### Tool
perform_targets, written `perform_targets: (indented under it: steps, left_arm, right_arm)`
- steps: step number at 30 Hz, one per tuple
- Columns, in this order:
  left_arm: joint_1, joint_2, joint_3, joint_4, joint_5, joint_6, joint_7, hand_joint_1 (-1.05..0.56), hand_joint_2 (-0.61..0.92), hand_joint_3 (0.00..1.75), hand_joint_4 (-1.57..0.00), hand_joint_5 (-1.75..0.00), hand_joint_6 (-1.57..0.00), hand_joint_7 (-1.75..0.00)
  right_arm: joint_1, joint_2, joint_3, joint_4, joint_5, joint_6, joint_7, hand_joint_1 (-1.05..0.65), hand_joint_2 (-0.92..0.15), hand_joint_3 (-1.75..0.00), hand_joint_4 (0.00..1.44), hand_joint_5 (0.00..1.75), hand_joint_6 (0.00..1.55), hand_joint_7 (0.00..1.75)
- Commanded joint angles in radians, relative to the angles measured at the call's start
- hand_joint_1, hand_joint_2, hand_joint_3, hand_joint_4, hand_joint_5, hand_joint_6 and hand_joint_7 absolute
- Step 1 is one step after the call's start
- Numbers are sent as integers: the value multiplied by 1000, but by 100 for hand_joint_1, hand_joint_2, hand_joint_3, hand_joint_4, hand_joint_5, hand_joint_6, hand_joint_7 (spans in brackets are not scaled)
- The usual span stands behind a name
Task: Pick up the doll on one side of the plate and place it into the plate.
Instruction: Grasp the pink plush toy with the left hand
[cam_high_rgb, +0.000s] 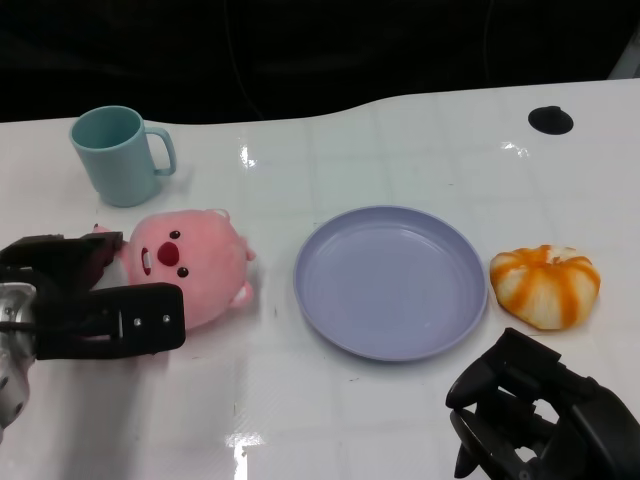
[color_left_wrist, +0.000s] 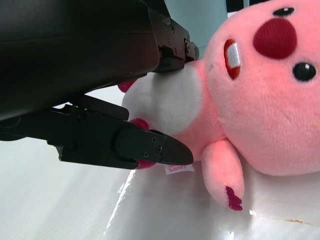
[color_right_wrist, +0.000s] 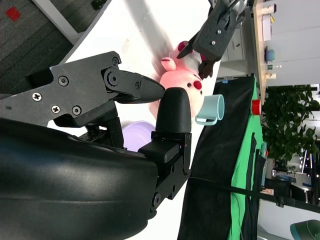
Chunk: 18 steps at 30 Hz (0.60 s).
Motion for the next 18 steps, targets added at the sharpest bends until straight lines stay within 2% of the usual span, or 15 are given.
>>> perform_targets:
  steps: [1, 3, 5, 8, 9, 10, 11, 12, 13, 15, 16, 18]
  left_arm:
    - [-25, -19, -30, 84, -15, -17, 1, -53, 89, 0, -10, -8, -15, -1]
    - [-38, -39, -47, 142, -14, -23, 29, -38, 86, 0, -18, -10, -23, -3]
    - [-47, -55, -58, 189, -17, -23, 50, -29, 85, 0, -25, -11, -29, -4]
    - [-55, -70, -71, 235, -19, -22, 87, -25, 86, 0, -34, -9, -39, -4]
    - [-56, -73, -75, 246, -18, -24, 102, -24, 88, 1, -44, -11, -51, -6]
    - [-57, -75, -85, 267, -8, -38, 147, -23, 88, 1, -48, -10, -56, -6]
    - [-58, -77, -92, 287, -1, -55, 191, -24, 90, 2, -66, -21, -73, -14]
    - [-60, -78, -98, 308, 2, -72, 231, -25, 91, 5, -75, -58, -89, -26]
    - [-63, -80, -103, 329, 2, -88, 268, -26, 92, 7, -76, -85, -95, -32]
    - [-69, -82, -112, 366, 0, -123, 329, -27, 92, 9, -75, -124, -100, -42]
    - [-71, -81, -116, 380, 0, -138, 352, -26, 92, 7, -73, -152, -94, -69]
    - [-76, -79, -123, 400, -3, -157, 379, -24, 92, 7, -74, -170, -75, -126]
  right_arm:
    - [5, -5, -3, -14, 9, 9, -3, -34, -89, -56, 60, 172, 49, 159]
    - [6, -3, 0, -17, 5, 10, -7, -34, -89, -56, 61, 172, 49, 159]
    - [8, -4, 1, -22, 0, 14, -11, -35, -89, -56, 61, 172, 50, 159]
    - [10, -7, 0, -26, 4, 14, -10, -35, -89, -56, 62, 172, 50, 159]
    - [11, -7, -1, -26, 8, 14, -9, -34, -90, -56, 61, 172, 50, 159]
    - [11, -8, -2, -25, 10, 11, -6, -34, -90, -56, 61, 172, 49, 158]
    - [12, -9, -3, -23, 13, 10, -4, -34, -90, -56, 61, 172, 49, 158]
    - [12, -9, -3, -22, 17, 9, -3, -34, -90, -55, 60, 172, 49, 158]
    - [12, -8, -4, -21, 21, 7, -1, -34, -90, -55, 60, 172, 49, 158]
    - [12, -7, -4, -21, 23, 10, -2, -34, -90, -55, 60, 172, 48, 158]
    - [12, -7, -4, -22, 21, 12, -3, -34, -89, -55, 60, 172, 49, 158]
    - [12, -6, -2, -24, 17, 15, -5, -34, -89, -56, 61, 171, 49, 158]
